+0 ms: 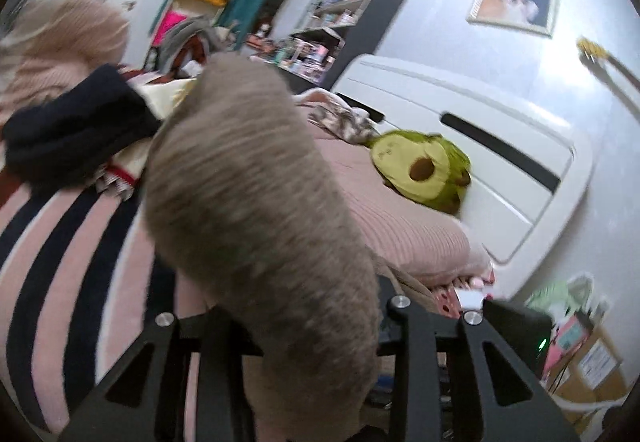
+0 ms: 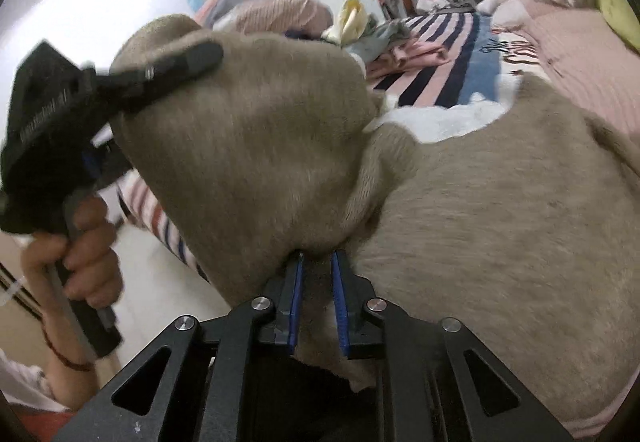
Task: Fold small clothes
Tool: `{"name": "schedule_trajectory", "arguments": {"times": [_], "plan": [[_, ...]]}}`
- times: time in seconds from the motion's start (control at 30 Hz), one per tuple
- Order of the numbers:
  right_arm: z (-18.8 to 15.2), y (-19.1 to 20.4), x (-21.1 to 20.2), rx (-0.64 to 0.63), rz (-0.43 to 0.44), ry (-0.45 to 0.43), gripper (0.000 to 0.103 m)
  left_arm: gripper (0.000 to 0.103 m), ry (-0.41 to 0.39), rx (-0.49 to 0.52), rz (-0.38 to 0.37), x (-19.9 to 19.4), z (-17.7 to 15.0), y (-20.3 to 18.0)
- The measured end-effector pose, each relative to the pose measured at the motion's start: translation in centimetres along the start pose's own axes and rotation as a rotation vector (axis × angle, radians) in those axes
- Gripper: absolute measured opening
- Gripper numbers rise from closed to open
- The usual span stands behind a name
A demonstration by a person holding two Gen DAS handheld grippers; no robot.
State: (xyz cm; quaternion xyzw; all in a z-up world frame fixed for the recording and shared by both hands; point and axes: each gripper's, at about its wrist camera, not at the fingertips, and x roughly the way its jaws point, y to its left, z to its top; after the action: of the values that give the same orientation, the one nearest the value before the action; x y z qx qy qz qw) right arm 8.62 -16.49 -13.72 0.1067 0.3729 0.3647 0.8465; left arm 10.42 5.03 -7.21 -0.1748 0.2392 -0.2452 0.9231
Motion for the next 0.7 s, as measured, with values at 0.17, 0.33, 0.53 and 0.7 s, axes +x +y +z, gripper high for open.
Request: {"name": "schedule_trajectory", "arguments": {"times": [0.17, 0.33, 0.53, 0.7], "plan": [[0.2, -2.8, -5.9, 0.041, -0.084, -0.146, 0.03, 0.029, 0.059, 0.097, -0.062, 2.6, -0.5, -4.2], [0.0, -5.8, -11.1, 0.097, -0.195, -0.243, 0.03, 0.029, 0.17, 0.19, -0.105, 6.4, -2.4, -8.2], [-1.5, -8.6, -15.0, 0.176, -0.276, -0.299, 0.03, 0.035, 0.281, 0.267, -0.134, 8.8, -4.7, -10.4], [-2.3, -9.2, -15.9, 0.212, -0.282, -0.319, 0.03, 0.053, 0.31, 0.277, -0.192, 8.6, -4.9, -11.2]]}}
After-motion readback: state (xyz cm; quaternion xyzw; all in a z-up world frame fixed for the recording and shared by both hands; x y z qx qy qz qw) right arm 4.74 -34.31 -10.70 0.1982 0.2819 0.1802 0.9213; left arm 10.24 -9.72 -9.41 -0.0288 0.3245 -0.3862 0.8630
